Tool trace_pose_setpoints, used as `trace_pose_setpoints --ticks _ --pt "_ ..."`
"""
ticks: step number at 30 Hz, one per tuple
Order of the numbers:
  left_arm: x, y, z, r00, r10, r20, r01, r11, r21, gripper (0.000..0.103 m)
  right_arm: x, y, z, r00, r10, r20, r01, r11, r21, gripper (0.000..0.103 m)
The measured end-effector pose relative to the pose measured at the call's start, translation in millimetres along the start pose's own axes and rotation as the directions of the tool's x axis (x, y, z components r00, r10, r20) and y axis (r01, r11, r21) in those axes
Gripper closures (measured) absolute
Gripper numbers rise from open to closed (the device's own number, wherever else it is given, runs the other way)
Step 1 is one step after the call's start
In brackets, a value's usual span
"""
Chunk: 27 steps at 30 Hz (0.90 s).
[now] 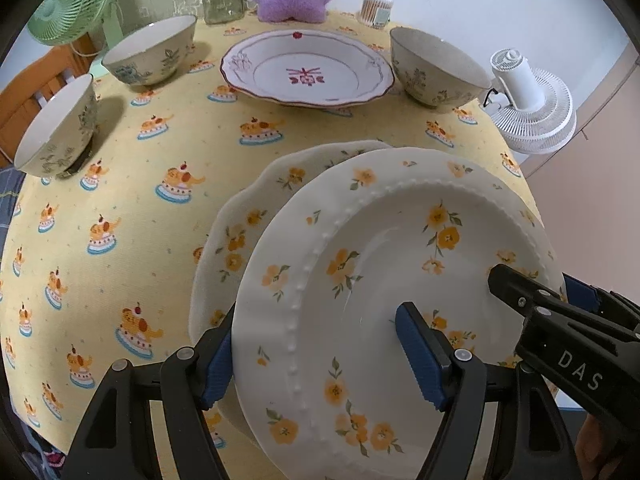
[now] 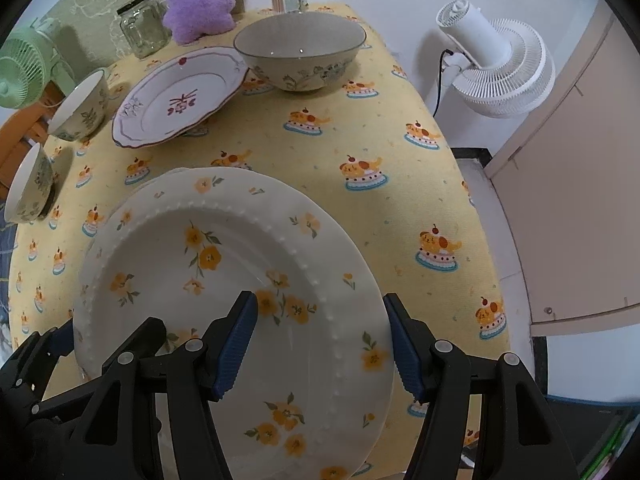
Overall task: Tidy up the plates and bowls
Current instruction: 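Carry the beaded-rim plate with both tools over the scalloped plate, then lower the beaded-rim plate onto the scalloped plate and open both tools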
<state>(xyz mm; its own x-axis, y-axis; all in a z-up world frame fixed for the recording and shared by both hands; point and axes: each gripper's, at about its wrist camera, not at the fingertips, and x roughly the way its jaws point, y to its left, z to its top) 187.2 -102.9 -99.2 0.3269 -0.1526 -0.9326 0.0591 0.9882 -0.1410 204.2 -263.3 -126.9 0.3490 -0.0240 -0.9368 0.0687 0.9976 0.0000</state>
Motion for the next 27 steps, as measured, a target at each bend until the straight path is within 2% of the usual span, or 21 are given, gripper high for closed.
trace_pose_setpoints --ticks 4,13,20,27 --pt "7 -1 0 1.000 0.002 -0.022 -0.002 1.000 -0.004 0.027 6 -2 0 1.000 0.002 -0.018 -0.002 1.000 0.002 0.036" --pt "11 -9 1 0.998 0.058 -0.004 -0.057 0.998 0.028 0.023 14 -4 2 0.999 0.009 -0.032 -0.008 1.000 0.009 0.038" --pt "12 -15 3 0.993 0.122 0.005 -0.122 0.992 0.041 0.019 16 -5 2 0.999 0.020 -0.032 -0.020 1.000 0.004 0.042" --pt "13 -21 4 0.979 0.204 0.011 -0.204 0.977 0.058 0.018 19 -4 3 0.999 0.038 -0.039 -0.039 0.999 -0.020 0.045"
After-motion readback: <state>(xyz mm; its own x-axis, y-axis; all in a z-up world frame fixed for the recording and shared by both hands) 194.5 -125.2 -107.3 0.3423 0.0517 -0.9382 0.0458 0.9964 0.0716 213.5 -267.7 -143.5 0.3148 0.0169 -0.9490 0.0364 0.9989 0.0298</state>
